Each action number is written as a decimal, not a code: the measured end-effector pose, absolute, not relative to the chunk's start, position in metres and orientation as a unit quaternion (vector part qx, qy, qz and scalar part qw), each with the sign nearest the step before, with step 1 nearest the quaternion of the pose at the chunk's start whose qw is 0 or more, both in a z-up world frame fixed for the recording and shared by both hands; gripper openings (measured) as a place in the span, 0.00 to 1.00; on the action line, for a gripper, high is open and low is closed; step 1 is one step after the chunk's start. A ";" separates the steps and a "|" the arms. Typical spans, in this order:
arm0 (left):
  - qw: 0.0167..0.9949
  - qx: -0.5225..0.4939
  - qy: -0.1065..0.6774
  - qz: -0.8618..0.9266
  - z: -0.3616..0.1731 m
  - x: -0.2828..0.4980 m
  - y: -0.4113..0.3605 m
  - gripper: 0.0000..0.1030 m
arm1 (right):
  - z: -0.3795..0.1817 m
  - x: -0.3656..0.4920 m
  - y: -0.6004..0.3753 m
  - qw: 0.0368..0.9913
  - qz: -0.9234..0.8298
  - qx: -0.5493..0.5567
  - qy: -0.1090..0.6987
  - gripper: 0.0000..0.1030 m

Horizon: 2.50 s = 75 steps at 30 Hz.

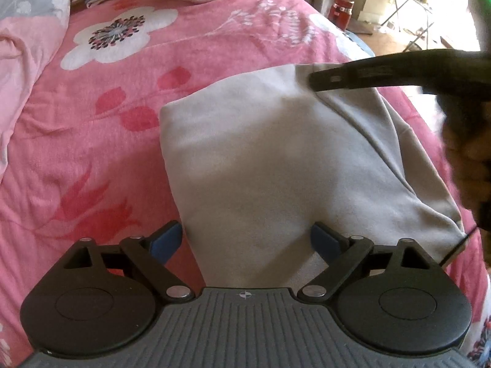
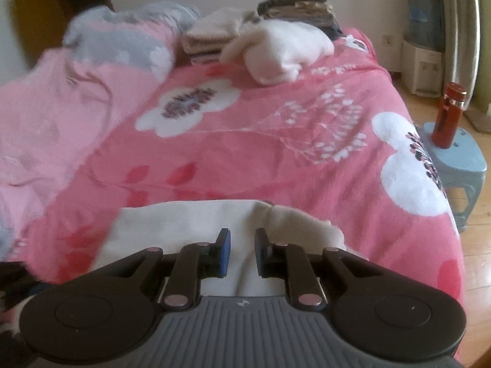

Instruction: Fold clothes

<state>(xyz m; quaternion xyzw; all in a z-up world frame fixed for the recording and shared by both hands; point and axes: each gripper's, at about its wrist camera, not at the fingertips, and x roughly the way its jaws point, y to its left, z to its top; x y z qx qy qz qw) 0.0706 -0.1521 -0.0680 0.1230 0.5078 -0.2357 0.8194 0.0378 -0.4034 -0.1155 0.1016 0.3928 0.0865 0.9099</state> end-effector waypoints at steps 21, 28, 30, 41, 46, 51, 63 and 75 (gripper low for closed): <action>0.822 0.134 0.503 -0.229 -0.069 0.067 -0.155 0.90 | -0.111 -0.051 -0.393 0.890 0.161 0.055 0.423 0.24; 0.823 0.135 0.503 -0.228 -0.070 0.066 -0.155 0.91 | -0.130 -0.066 -0.391 0.891 0.141 0.053 0.429 0.24; 0.823 0.134 0.504 -0.227 -0.070 0.066 -0.155 0.91 | -0.131 -0.067 -0.391 0.891 0.140 0.055 0.428 0.24; 0.824 0.136 0.502 -0.226 -0.071 0.065 -0.155 0.92 | -0.132 -0.069 -0.393 0.894 0.137 0.069 0.422 0.24; 0.828 0.098 0.497 -0.239 -0.070 0.066 -0.138 0.92 | -0.129 -0.070 -0.404 0.890 0.142 0.108 0.420 0.28; 0.833 0.011 0.486 -0.264 -0.070 0.068 -0.097 0.95 | -0.118 -0.077 -0.447 0.895 0.115 0.196 0.383 0.36; 0.752 -0.209 0.536 -0.322 -0.113 0.084 -0.045 0.92 | -0.180 -0.071 -0.542 0.805 0.080 0.420 0.412 0.61; 0.726 -0.225 0.542 -0.358 -0.138 0.122 -0.087 0.90 | -0.193 -0.014 -0.524 0.776 0.163 0.437 0.425 0.77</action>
